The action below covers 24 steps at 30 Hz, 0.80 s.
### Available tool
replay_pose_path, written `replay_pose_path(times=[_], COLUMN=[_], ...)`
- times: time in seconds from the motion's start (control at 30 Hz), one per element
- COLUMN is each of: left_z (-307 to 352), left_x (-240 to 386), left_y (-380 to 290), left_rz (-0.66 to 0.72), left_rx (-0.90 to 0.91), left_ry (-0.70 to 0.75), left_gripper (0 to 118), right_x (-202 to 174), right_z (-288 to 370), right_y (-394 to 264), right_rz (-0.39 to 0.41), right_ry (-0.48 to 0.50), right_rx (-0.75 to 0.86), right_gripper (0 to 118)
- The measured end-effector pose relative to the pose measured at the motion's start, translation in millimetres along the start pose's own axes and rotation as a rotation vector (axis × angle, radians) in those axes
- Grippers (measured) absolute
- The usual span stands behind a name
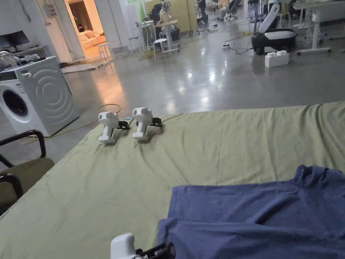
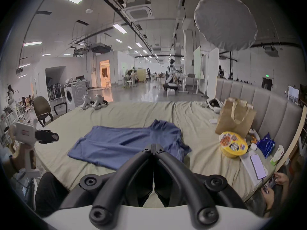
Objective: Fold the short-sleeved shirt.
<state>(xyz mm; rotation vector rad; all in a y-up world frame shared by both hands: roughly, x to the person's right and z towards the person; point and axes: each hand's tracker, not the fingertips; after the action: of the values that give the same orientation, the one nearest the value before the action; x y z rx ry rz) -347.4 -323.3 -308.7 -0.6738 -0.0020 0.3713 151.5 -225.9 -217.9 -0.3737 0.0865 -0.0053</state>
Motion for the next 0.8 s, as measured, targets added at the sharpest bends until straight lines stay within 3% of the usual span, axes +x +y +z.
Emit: replay_pose_path(times=[0.27, 0.43, 0.57, 0.8], left_z=[-95, -101, -100, -116], left_x=[-19, -4, 18, 32], left_y=[-14, -20, -19, -27], left_rz=[0.038, -0.084, -0.222, -0.36], left_rx=[-0.15, -0.157, -0.169, -0.221], left_ry=[0.131, 0.231, 0.307, 0.347], left_gripper=[90, 63, 19, 12], right_x=[26, 34, 36, 47], right_z=[-17, -24, -32, -62], right_y=[-20, -29, -37, -36], right_rz=[-0.054, -0.058, -0.061, -0.08], right_ry=[-0.042, -0.077, -0.08, -0.105], right_rx=[-0.116, -0.171, -0.212, -0.241], right_gripper=[2, 2, 2, 10])
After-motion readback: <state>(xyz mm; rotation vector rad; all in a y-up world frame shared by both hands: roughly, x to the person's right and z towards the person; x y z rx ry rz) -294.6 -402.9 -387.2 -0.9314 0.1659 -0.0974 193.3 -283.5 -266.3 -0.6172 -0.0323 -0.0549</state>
